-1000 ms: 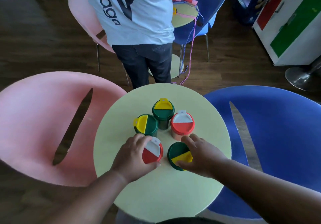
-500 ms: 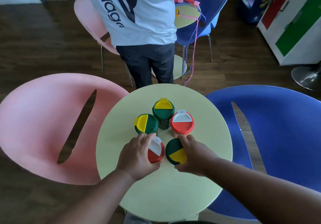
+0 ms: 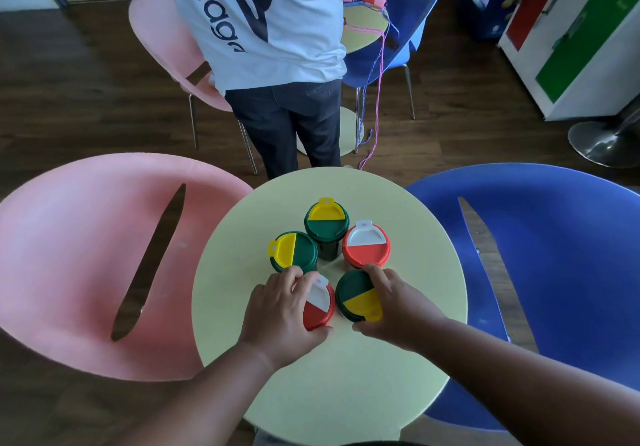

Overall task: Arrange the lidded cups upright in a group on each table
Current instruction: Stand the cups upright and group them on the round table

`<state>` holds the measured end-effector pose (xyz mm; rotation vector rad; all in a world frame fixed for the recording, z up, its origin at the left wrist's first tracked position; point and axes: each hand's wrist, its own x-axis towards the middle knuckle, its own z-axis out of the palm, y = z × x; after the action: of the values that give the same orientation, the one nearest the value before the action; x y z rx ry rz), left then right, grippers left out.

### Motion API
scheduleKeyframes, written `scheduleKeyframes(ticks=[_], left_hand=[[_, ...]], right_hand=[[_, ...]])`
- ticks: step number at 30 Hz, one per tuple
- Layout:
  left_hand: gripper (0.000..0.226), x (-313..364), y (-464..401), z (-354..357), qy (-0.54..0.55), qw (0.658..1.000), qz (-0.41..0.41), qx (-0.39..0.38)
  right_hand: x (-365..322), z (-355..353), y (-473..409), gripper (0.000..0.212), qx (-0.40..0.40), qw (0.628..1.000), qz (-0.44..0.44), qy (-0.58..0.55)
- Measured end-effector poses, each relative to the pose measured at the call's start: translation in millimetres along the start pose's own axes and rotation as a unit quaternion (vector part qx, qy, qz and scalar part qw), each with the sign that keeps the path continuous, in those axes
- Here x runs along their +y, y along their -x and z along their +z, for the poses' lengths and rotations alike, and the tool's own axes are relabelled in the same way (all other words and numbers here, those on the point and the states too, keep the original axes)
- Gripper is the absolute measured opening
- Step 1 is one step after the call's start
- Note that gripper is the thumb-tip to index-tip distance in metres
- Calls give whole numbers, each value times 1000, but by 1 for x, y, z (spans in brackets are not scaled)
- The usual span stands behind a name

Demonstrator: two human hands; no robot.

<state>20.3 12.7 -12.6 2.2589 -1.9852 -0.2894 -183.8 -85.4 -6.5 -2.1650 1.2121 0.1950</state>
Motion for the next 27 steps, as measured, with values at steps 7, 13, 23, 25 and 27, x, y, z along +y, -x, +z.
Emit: scheduleKeyframes(ticks=[7, 13, 23, 25, 27], left_hand=[[80, -7, -3, -2, 4, 999, 31, 13], [78, -11, -8, -3, 21, 998, 67, -8], [74, -10, -13, -6, 94, 994, 42, -46], [69, -8, -13, -5, 115, 993, -18, -27], [59, -9, -13, -4, 109, 993, -46, -8]], right_hand=[[1, -4, 1, 101, -8, 1000, -25, 0], [2, -6, 0, 99, -9, 999, -41, 12], [3, -6, -1, 100, -7, 999, -41, 10], [3, -7, -1, 101, -5, 999, -44, 11], [3, -7, -2, 101, -5, 999, -47, 11]])
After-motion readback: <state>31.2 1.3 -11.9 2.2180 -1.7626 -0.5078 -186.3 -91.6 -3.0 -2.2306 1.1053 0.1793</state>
